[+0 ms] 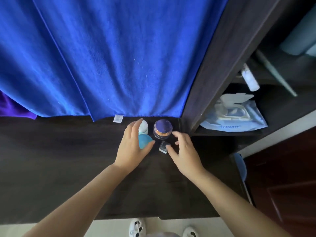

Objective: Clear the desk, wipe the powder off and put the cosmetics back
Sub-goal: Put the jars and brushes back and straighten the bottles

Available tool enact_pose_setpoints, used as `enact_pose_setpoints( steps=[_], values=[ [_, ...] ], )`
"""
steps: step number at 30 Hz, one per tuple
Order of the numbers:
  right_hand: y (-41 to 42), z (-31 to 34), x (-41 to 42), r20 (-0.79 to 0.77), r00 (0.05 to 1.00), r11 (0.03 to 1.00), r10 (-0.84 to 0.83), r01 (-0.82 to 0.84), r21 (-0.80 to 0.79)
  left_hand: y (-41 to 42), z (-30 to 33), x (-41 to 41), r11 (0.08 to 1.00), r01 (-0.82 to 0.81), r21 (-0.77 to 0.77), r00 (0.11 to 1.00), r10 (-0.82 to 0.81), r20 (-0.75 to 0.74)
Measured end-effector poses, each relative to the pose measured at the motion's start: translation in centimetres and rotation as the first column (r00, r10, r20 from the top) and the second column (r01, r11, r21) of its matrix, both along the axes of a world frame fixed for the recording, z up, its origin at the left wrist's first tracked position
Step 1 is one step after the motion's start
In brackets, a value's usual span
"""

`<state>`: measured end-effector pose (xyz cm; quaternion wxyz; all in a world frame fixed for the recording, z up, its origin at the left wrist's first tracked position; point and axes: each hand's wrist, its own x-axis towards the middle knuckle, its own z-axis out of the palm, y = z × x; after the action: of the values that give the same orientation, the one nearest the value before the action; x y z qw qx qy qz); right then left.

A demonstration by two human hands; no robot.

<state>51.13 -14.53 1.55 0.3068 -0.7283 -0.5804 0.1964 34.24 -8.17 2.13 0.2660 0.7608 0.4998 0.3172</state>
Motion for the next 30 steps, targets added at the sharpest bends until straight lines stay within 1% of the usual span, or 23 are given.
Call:
enact_pose_setpoints(
  steps=[3,6,8,9,10,11,12,13,14,15,16,19,20,22,24,26,28,30],
  values=[
    [-2.2,6.4,2.1,0.085,0.992,0.973,0.092,-0.107,0.205,-0.8,5.9,2.8,0.978,0.019,0.210,0.989,-0.048,0.137],
    [-5.0,13.4,5.1,0.215,0.973,0.906,0.087,-0.167,0.390,-2.9,13.1,7.1,0.931,0.102,0.352,0.955,-0.191,0.226],
    [-6.8,17.9,7.9,0.253,0.966,0.829,0.049,-0.181,0.529,-4.6,17.2,10.0,0.881,0.155,0.448,0.933,-0.279,0.227],
    [-7.2,20.0,9.7,0.244,0.970,0.804,0.025,-0.165,0.572,-5.2,19.1,11.4,0.863,0.169,0.477,0.931,-0.299,0.210],
    [-7.2,21.9,11.4,0.222,0.975,0.798,-0.001,-0.133,0.587,-5.6,20.7,12.8,0.857,0.172,0.485,0.941,-0.290,0.177],
    [-6.7,23.5,13.0,0.204,0.979,0.813,-0.031,-0.094,0.575,-5.6,22.1,14.2,0.859,0.159,0.487,0.965,-0.239,0.105],
    [-5.7,24.8,14.5,0.201,0.978,0.849,-0.058,-0.058,0.525,-5.5,23.4,15.9,0.859,0.131,0.494,0.990,-0.139,-0.021],
    [-4.4,25.7,15.6,0.213,0.975,0.900,-0.066,-0.034,0.435,-5.0,24.3,17.5,0.860,0.095,0.501,0.982,0.001,-0.189],
    [-2.8,26.3,16.4,0.240,0.969,0.944,-0.061,-0.021,0.329,-4.6,25.2,19.1,0.863,0.072,0.500,0.925,0.130,-0.357],
    [-1.3,26.7,16.9,0.277,0.959,0.973,-0.053,-0.013,0.231,-4.3,26.1,20.5,0.876,0.058,0.478,0.852,0.207,-0.481],
    [0.3,26.7,17.2,0.322,0.946,0.989,-0.043,-0.006,0.150,-3.9,26.7,21.8,0.902,0.041,0.430,0.796,0.231,-0.559],
    [3.7,26.1,17.1,0.450,0.892,0.999,0.033,-0.018,-0.037,-2.8,27.0,24.3,0.965,-0.028,0.260,0.676,0.210,-0.706],
    [4.4,25.9,17.1,0.475,0.878,0.996,0.061,-0.024,-0.084,-2.6,26.8,24.5,0.974,-0.051,0.222,0.636,0.203,-0.745],
    [5.0,25.4,17.1,0.482,0.872,0.992,0.090,-0.035,-0.122,-2.4,26.4,24.4,0.978,-0.091,0.189,0.580,0.206,-0.788],
    [5.0,25.0,17.5,0.457,0.884,0.992,0.095,-0.048,-0.114,-2.4,26.0,24.1,0.972,-0.118,0.202,0.555,0.233,-0.798],
    [4.8,24.6,18.1,0.416,0.905,0.995,0.087,-0.059,-0.079,-2.6,26.0,24.0,0.968,-0.142,0.209,0.553,0.253,-0.794],
    [4.2,24.4,18.9,0.358,0.931,0.998,0.067,-0.063,-0.022,-2.7,26.1,24.0,0.965,-0.173,0.198,0.590,0.263,-0.764],
    [2.9,24.5,19.7,0.263,0.964,0.996,0.036,-0.056,0.068,-2.9,26.2,23.5,0.959,-0.200,0.200,0.694,0.283,-0.662]
  ],
)
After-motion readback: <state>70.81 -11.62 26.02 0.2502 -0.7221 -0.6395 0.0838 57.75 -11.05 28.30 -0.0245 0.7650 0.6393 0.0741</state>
